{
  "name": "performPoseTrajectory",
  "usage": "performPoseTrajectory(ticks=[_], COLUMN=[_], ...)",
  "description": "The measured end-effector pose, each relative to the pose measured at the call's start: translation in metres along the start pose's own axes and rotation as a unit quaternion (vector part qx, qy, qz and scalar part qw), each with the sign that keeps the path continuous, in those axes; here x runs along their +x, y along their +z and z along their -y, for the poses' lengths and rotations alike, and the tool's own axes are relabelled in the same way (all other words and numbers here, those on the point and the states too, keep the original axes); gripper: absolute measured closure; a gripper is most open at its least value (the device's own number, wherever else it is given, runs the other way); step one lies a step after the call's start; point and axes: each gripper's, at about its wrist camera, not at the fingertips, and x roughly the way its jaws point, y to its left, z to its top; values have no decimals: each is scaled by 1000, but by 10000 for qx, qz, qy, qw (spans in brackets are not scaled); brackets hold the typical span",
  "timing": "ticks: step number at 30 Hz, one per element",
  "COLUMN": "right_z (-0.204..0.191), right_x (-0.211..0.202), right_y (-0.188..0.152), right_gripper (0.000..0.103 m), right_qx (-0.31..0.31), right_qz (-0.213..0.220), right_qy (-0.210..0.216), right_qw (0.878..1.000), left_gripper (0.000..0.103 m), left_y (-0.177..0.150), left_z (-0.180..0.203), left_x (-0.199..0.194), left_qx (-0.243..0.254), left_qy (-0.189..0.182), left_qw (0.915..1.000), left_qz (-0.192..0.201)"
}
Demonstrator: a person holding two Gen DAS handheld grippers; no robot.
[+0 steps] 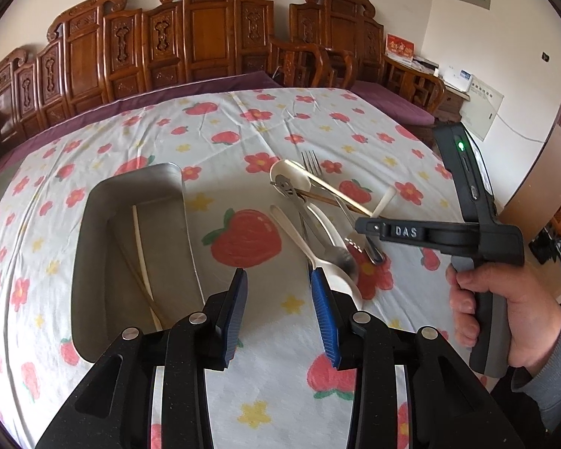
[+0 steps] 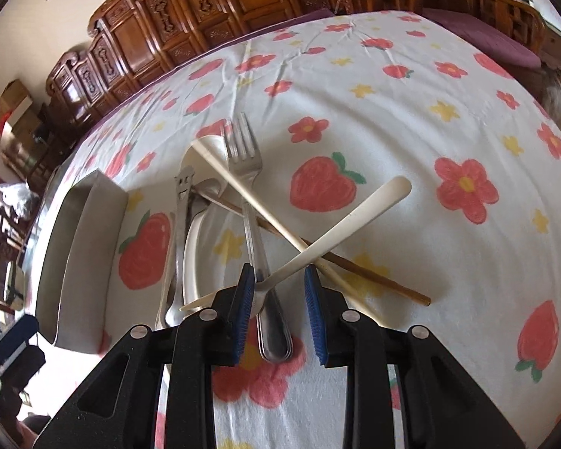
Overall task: Organize utensils
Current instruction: 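Grasp a white plastic fork by its handle with the right tool, then grasp a white plastic spoon with the left tool while the right tool holds the fork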
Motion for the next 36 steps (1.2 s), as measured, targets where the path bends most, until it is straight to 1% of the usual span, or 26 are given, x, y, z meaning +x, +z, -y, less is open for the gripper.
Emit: performPoseTrajectory(ticks=[3,6,7,8,15,20,23,31,32,33,36], right_z=[7,13,14,16,17,9,8,10,11,12,13], right_x=[1,2,2,2,-10,-40,-54,-75,-76,-76,-76], right_y=[3,5,5,5,0,-11,-20,-39,-40,-41,-45], right_gripper=[77,84,91,95,96,96,96,96,96,96,96], right_qx=[255,428,466,485,260,-305,-547,-913,-941,-954,-975], right_qz=[35,36,14,-21,-19,122,147,156,148,138,108], right_qy=[97,155,152,160,141,68,69,115,124,132,164], right_qw=[9996,9990,9988,9987,9996,9994,9984,9956,9954,9953,9950], left_gripper=[69,69,69,69,69,69,69,69,68,61,59], left_y=[-2,-3,-4,-4,-6,-6,-5,-2,-2,-2,-3], left_z=[3,5,6,7,12,20,28,31,31,30,29], left_x=[3,7,8,8,16,33,43,77,80,81,89], left_qx=[-4,1,5,8,-49,-126,-52,-122,-149,-169,-190], left_qy=[-33,-50,-48,-60,-233,-343,-309,-196,-201,-195,-140], left_qw=[10000,10000,10000,10000,9997,9991,9993,9987,9986,9987,9983], left_qz=[-28,-72,-77,-75,-85,-201,-218,-451,-462,-450,-535])
